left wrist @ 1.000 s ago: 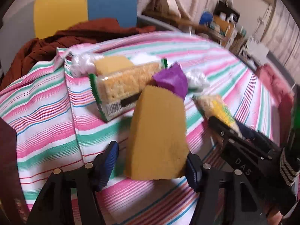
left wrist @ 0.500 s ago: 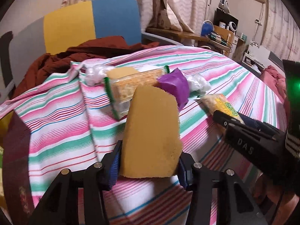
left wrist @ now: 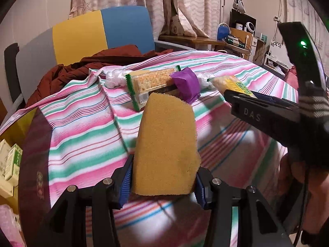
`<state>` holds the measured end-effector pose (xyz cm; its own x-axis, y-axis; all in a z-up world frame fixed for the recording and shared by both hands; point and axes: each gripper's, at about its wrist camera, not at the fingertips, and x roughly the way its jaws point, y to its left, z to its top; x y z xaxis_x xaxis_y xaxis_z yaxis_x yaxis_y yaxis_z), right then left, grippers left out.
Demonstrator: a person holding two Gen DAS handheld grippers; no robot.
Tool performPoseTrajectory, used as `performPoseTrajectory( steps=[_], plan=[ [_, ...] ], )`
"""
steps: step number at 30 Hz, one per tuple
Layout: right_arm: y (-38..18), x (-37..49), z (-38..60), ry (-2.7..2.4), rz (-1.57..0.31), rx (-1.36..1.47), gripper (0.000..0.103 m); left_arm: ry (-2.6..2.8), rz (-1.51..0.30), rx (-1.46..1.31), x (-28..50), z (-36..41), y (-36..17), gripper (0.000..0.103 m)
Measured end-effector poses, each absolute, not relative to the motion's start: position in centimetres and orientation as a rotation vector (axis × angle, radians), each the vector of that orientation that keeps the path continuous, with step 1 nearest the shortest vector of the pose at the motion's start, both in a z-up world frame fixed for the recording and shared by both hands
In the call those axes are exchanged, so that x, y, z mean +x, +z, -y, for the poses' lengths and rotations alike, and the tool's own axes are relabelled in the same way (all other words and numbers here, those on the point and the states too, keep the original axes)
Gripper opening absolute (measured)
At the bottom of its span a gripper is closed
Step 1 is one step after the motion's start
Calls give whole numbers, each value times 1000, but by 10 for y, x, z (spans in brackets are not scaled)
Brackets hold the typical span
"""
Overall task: Organize objects
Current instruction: 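Carry the sponge and cracker packet to the gold tray and open both tools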
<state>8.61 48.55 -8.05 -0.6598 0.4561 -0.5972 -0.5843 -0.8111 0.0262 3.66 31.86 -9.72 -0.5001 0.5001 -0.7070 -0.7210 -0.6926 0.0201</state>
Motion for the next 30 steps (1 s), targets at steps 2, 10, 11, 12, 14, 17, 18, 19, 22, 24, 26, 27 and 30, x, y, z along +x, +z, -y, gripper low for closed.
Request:
performPoseTrajectory(
  steps=[2, 10, 11, 12, 14, 17, 18, 19, 22, 24, 26, 27, 30],
  plan=[
    [-80, 87, -482, 2421, -294, -802, 48, 2193, -403, -892, 40, -312, -96, 51],
    [-78, 102, -471, 2424, -404, -850, 48, 2158, -351, -805, 73, -268, -75, 51],
    [-78, 104, -468, 2427, -422, -859, 48, 2160, -329, -799, 75, -262, -70, 51],
    [-78, 105, -465, 2429, -433, -867, 48, 2164, -305, -790, 78, -255, -66, 51],
    [-78, 107, -457, 2435, -466, -882, 48, 2182, -265, -783, 80, -241, -57, 51],
    [-72, 107, -443, 2470, -495, -893, 48, 2211, -204, -781, 78, -220, -46, 51],
    [-69, 107, -436, 2489, -492, -894, 48, 2219, -188, -779, 78, -214, -43, 51],
    [-66, 106, -430, 2506, -488, -895, 48, 2233, -172, -779, 77, -206, -40, 51],
    [-55, 103, -408, 2570, -468, -899, 48, 2276, -126, -770, 74, -186, -31, 51],
    [-49, 98, -391, 2619, -466, -917, 48, 2308, -105, -761, 72, -172, -26, 51],
    [-45, 95, -375, 2663, -462, -933, 48, 2339, -75, -762, 68, -157, -21, 51],
    [-42, 92, -365, 2692, -456, -943, 48, 2355, -61, -768, 65, -149, -20, 51],
    [-33, 86, -339, 2763, -446, -972, 48, 2394, -2, -810, 52, -125, -17, 51]
  ],
)
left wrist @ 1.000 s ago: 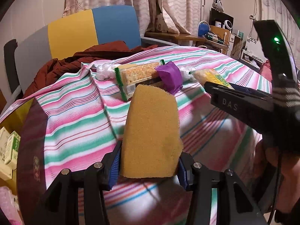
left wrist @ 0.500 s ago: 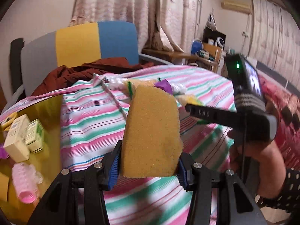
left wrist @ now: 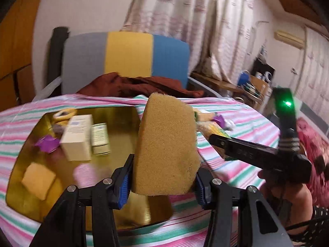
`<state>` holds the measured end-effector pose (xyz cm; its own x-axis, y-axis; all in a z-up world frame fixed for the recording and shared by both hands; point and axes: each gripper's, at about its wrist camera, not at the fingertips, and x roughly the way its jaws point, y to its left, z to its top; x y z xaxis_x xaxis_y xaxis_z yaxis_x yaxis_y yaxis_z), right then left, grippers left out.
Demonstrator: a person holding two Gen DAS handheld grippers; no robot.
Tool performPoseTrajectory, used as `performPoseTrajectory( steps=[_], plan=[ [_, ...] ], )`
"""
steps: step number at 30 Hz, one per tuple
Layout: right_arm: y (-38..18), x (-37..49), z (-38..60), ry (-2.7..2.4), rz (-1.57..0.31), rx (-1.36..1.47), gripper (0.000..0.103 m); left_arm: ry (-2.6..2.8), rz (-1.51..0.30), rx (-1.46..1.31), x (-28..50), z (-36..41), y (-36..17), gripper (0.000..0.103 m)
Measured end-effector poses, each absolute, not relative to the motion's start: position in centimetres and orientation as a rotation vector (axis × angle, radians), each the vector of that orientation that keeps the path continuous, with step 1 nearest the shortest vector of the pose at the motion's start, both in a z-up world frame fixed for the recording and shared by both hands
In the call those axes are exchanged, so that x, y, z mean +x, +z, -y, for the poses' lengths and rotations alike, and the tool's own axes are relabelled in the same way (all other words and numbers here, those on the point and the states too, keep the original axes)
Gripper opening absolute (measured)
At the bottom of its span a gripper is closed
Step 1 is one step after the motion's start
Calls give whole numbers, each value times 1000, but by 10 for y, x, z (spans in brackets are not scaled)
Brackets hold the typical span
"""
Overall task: Organize objects
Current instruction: 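Carry the sponge and cracker packet to the gold tray and open both tools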
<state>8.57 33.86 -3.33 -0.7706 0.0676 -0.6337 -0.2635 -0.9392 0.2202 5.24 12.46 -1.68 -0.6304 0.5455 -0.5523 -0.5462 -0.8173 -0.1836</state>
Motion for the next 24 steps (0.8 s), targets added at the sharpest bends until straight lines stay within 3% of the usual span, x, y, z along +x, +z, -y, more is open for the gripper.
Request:
performPoseTrajectory(
  steps=[12, 24],
  plan=[
    [-8, 55, -244, 2991, -392, -1104, 48, 2573, 173, -1022, 8, -29, -37, 51],
    [-26, 23, -206, 2970, -316, -1210, 48, 2486, 88, -1299, -26, -24, -72, 51]
  ],
)
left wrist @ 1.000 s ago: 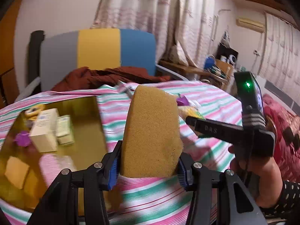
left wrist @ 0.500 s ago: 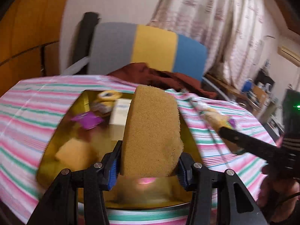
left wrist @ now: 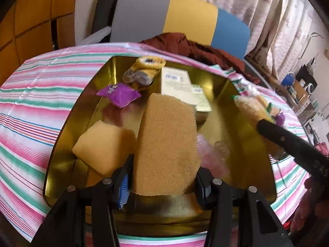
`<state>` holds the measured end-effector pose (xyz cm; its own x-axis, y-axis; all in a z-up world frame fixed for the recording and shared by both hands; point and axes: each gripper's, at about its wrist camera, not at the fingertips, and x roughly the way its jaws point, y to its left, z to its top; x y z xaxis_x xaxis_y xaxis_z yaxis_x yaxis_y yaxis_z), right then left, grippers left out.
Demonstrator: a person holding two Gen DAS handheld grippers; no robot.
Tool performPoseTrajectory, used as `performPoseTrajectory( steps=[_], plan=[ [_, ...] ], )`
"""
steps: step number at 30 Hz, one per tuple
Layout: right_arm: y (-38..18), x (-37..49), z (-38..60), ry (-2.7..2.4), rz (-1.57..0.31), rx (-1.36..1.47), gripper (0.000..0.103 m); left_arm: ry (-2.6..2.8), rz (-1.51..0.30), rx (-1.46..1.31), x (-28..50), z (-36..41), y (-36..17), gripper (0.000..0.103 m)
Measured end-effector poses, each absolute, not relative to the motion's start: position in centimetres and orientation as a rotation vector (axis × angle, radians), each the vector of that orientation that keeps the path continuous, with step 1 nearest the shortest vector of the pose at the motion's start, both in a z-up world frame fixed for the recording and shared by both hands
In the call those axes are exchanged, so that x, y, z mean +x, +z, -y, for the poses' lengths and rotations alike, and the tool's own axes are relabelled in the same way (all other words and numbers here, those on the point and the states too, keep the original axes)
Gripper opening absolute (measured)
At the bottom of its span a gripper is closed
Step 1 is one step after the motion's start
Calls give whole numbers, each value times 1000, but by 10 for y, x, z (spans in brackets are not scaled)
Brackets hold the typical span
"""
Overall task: Organize objects
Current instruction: 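Carry the sponge and cracker packet to the gold tray and open both tools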
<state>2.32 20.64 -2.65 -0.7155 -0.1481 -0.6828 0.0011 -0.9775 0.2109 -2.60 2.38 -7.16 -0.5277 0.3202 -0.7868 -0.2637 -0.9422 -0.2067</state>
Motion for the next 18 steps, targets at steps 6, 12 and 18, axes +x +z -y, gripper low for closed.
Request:
performPoseTrajectory(
  steps=[6, 12, 18],
  plan=[
    [-27, 19, -207, -2854, 321, 1147, 67, 2477, 56, -1360, -32, -25, -75, 56],
    [-21, 28, -213, -2876, 362, 1093, 72, 2522, 27, -1307, -21, -30, -61, 81],
    [-22, 35, -225, -2882, 441, 1088, 76, 2598, 87, -1236, -15, -20, -43, 82]
  ],
)
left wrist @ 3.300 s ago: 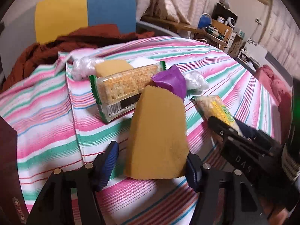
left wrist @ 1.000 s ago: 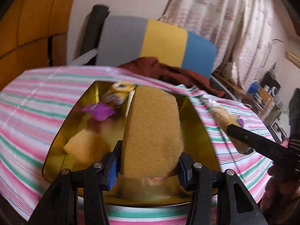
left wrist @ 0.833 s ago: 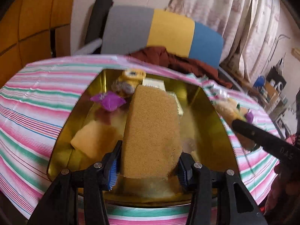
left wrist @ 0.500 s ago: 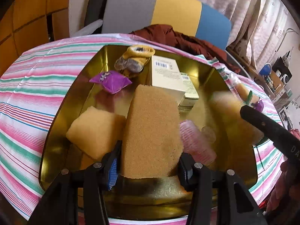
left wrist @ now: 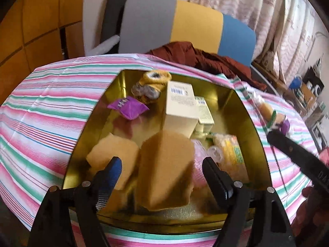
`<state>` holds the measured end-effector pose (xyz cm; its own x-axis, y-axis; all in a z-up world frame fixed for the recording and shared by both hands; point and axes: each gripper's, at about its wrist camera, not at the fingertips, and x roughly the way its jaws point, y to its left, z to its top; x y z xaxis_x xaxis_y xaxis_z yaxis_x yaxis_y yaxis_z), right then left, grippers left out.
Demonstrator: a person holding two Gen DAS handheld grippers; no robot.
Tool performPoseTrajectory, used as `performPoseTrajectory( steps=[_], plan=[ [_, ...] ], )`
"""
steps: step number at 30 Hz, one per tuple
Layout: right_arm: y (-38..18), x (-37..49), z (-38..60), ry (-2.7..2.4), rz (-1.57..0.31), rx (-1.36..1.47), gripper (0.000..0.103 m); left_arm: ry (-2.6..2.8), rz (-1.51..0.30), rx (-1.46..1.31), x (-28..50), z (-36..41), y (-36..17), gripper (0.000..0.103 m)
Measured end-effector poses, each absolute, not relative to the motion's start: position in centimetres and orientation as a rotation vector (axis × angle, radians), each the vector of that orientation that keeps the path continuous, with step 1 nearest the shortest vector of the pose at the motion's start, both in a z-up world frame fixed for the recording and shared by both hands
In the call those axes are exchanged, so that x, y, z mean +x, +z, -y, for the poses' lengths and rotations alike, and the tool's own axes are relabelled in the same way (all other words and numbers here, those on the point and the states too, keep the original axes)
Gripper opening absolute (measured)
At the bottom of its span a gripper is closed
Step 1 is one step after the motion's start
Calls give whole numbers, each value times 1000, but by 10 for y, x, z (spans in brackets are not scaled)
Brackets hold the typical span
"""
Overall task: Organize objects
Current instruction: 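Carry the sponge and cracker packet to the gold tray and open both tools, then move both tools from the gold tray back to the remaining items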
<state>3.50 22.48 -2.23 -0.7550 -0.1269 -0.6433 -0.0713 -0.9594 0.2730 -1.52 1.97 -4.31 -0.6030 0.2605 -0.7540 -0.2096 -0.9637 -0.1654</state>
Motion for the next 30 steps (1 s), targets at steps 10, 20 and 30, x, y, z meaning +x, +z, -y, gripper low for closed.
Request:
performPoseTrajectory(
  steps=[10, 20, 30],
  plan=[
    [-26, 42, -237, -2908, 491, 1090, 77, 2608, 245, -1179, -4, -10, -36, 82],
    [-27, 50, -265, -2949, 604, 1077, 77, 2660, 341, -1064, -3, 4, -13, 82],
    [-33, 52, -275, -2939, 652, 1097, 77, 2676, 163, -1259, -20, -8, -39, 79]
  ],
)
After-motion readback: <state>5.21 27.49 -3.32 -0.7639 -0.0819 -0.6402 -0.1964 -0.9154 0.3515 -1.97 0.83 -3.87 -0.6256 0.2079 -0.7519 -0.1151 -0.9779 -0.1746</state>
